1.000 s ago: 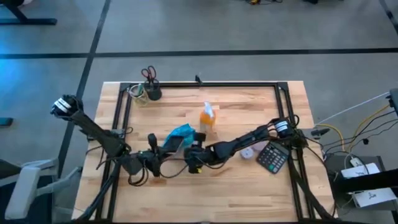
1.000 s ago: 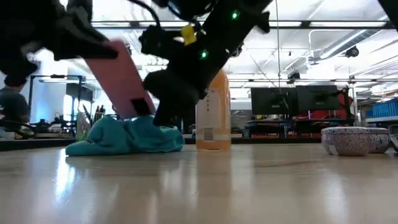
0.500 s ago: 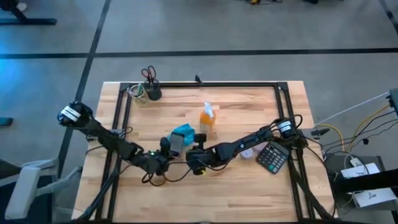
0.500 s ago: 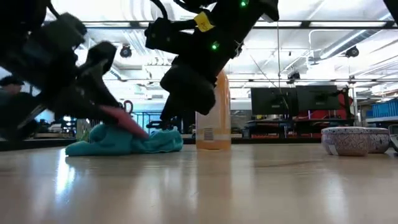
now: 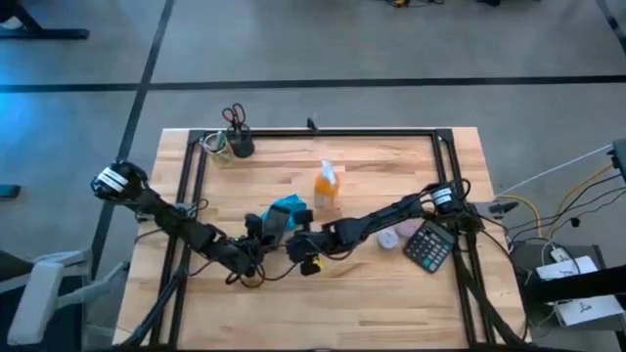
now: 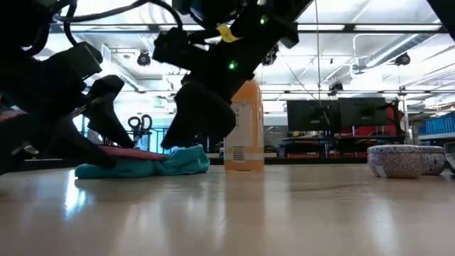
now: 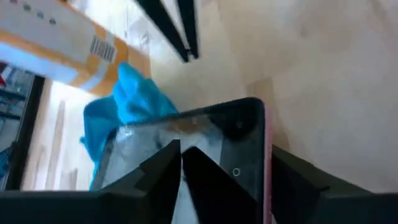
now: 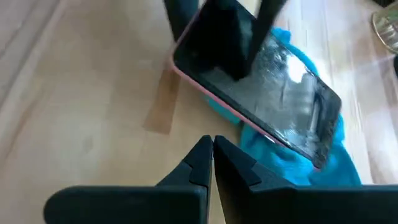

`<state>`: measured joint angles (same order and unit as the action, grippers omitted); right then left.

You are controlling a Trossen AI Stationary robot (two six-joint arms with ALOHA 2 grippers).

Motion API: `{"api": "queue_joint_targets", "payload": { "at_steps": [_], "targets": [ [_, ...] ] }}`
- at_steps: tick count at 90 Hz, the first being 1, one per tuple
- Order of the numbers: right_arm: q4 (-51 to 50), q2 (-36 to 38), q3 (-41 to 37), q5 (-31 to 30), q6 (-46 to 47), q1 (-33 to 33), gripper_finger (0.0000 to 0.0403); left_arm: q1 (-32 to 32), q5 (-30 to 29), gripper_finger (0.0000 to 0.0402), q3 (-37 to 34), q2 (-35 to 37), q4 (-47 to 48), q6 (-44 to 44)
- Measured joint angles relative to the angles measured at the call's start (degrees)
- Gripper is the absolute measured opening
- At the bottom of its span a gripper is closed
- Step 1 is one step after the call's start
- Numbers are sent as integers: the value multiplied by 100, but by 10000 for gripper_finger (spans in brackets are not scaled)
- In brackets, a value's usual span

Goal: Apply microfiber cloth
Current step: Wipe the front and back of the cellphone using the blue microfiber cloth

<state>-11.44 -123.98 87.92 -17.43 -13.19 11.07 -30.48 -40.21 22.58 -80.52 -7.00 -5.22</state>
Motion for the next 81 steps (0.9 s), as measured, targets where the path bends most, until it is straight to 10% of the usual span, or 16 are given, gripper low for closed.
{"api": "queue_joint_targets", "payload": {
  "at_steps": [41,81],
  "targets": [
    [1021,-123,-23,170,-1011,-158,7,218,-726,233,-521,170,-47,1127],
    [2494,-692,-22,-34,-2743,-134,140,225,-717,220,-589,-34,-147,1738]
  ]
}}
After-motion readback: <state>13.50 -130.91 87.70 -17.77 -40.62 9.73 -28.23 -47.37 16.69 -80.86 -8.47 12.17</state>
